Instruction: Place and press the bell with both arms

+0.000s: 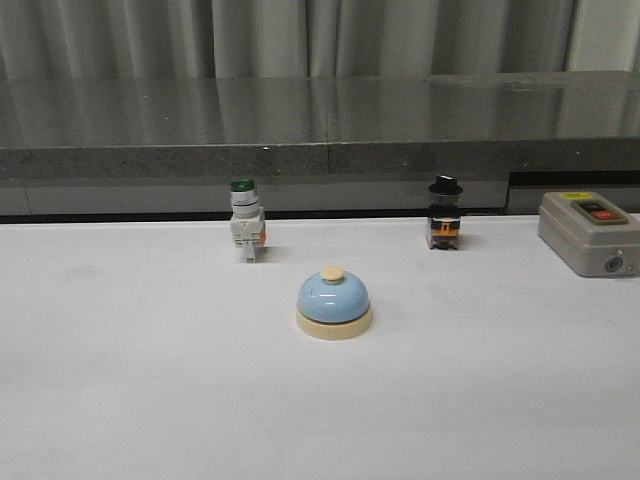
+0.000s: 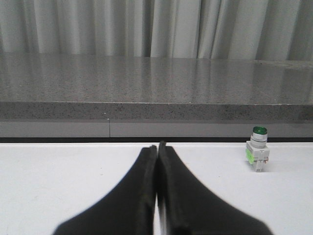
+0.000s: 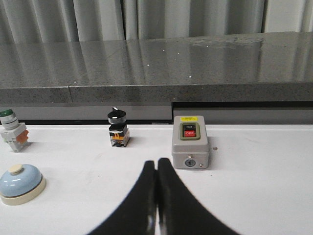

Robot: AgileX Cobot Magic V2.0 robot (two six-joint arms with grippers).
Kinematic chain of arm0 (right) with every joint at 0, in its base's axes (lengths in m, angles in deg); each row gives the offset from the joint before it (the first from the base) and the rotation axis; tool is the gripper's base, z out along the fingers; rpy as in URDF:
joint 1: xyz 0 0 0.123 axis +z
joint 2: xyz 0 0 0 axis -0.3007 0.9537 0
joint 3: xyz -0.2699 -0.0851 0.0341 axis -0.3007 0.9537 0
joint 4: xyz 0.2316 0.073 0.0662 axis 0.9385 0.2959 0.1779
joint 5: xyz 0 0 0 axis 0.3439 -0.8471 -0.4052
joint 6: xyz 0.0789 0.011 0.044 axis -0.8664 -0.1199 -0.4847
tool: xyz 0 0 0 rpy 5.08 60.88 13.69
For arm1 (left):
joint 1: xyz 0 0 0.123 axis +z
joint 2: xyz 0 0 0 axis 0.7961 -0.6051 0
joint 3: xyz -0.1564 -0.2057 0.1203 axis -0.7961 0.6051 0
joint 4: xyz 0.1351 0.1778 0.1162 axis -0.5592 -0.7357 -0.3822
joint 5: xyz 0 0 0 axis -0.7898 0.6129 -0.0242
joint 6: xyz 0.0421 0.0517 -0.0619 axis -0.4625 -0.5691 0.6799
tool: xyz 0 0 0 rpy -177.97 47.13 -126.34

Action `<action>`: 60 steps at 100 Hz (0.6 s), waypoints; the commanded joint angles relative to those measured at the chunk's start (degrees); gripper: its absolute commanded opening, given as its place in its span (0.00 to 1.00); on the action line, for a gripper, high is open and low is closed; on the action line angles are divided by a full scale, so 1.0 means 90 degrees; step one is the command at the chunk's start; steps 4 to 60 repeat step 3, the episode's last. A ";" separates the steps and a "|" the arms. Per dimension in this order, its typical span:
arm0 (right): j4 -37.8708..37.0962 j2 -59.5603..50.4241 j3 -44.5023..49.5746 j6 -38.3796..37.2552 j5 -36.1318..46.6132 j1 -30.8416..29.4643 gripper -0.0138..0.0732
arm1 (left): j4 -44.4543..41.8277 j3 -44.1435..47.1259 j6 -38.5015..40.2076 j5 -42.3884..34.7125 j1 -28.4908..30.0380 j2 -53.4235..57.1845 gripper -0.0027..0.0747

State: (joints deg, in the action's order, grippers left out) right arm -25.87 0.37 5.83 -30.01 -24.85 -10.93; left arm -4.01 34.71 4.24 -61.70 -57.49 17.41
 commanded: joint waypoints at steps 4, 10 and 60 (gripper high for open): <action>-0.0069 -0.0123 -0.0087 -0.0013 0.0568 -0.0023 0.09 | -0.0009 0.0255 0.0055 -0.0518 0.0005 0.0182 0.01; -0.0069 -0.0123 -0.0087 -0.0013 0.0568 -0.0023 0.09 | -0.0009 0.0255 0.0055 -0.0518 0.0005 0.0182 0.01; -0.0069 -0.0123 -0.0087 -0.0013 0.0568 -0.0023 0.09 | -0.0009 0.0255 0.0055 -0.0518 0.0005 0.0182 0.01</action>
